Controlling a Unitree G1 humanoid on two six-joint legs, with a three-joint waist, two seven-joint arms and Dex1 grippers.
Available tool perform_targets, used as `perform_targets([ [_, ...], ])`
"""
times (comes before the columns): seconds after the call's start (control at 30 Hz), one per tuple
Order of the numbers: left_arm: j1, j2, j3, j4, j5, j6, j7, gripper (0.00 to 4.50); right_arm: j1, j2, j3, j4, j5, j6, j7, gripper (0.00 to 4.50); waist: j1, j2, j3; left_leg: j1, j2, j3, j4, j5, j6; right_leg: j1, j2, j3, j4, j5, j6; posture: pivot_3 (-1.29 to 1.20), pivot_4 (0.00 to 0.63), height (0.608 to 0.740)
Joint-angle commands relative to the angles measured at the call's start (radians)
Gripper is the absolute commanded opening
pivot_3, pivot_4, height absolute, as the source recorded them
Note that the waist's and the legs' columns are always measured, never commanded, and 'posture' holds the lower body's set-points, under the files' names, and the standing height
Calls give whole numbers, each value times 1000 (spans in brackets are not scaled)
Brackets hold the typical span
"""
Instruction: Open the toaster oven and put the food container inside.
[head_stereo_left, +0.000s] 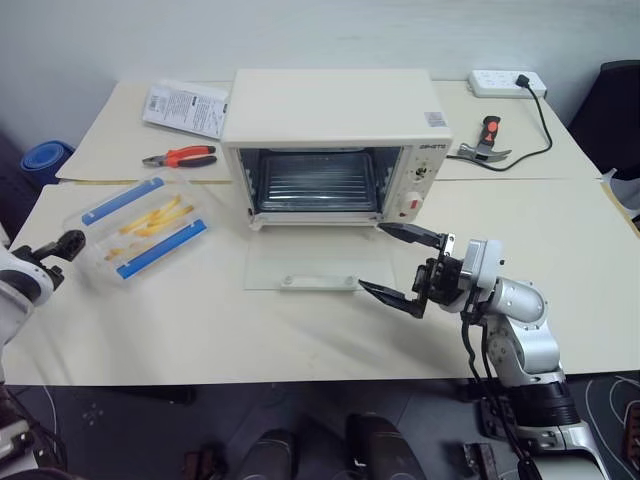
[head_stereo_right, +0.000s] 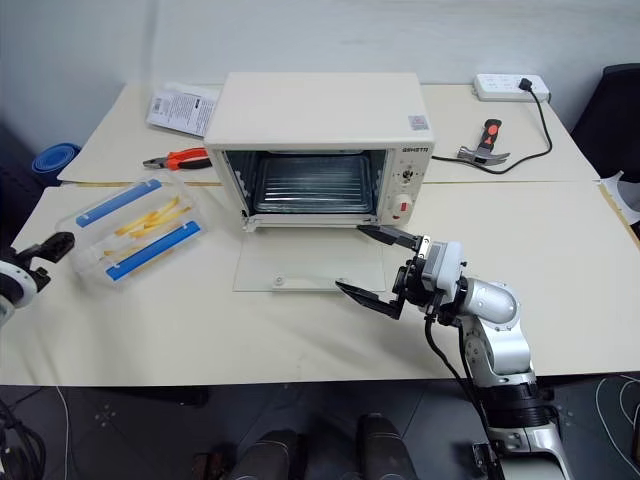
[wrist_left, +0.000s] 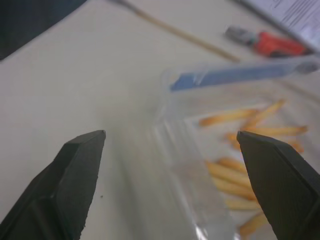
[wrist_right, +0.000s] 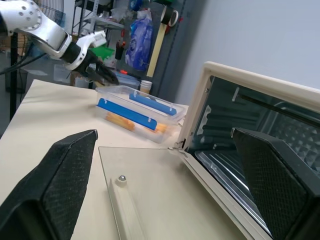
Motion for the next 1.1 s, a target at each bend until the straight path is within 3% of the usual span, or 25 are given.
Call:
perform_targets([
  [0.03, -71, 17, -37, 55, 44, 32, -24, 4471, 3, 2, -1, -58, -1, 8, -31, 4500, 1, 0, 0, -1, 0, 0, 0, 0, 0, -1, 0, 0, 0, 0, 0, 0, 150, 740],
  [0.1, -114, 10, -76, 101, 69, 44, -44, 4471, 7, 1, -1, -74, -5, 15, -46, 4500, 3, 0, 0, -1, 0, 0, 1, 0, 0, -2, 0, 0, 1, 0, 0, 0, 150, 740],
  [0.2, -150, 8, -98, 146, 118, 38, -44, 3876, 13, -3, -2, -91, -9, 22, -60, 4500, 2, 0, 0, -1, 0, 0, 2, 0, 0, -2, 0, 0, 0, 0, 0, 0, 150, 740],
  [0.4, -174, 39, -62, 151, 143, 78, -69, 2195, 27, -11, -11, -92, -17, 11, -69, 4500, 3, 0, 0, -1, 0, 0, 2, 0, -1, -3, 0, 0, 0, 0, 0, 0, 150, 740],
  [0.63, -103, 119, 5, 30, 132, 190, -149, 253, 31, -23, -19, -87, -11, 11, -62, 4500, -1, 0, 0, -3, 0, 2, 1, 0, -1, -7, 0, 1, 2, 0, 0, 0, 150, 740],
  [0.87, -19, 151, 87, -246, 57, 376, -240, 209, 12, -44, -16, -43, -17, 20, -45, 4500, 3, -1, 0, -3, 0, 3, 1, 0, -1, -7, -1, 1, 1, 0, 0, 0, 150, 740],
  [1.1, -145, 13, 57, -500, 24, 643, -154, 209, 40, -80, -46, -23, -26, 14, -54, 4500, 7, -1, 0, -3, 0, 2, 2, 0, -1, -6, -1, 1, 1, 0, 0, 0, 150, 740],
])
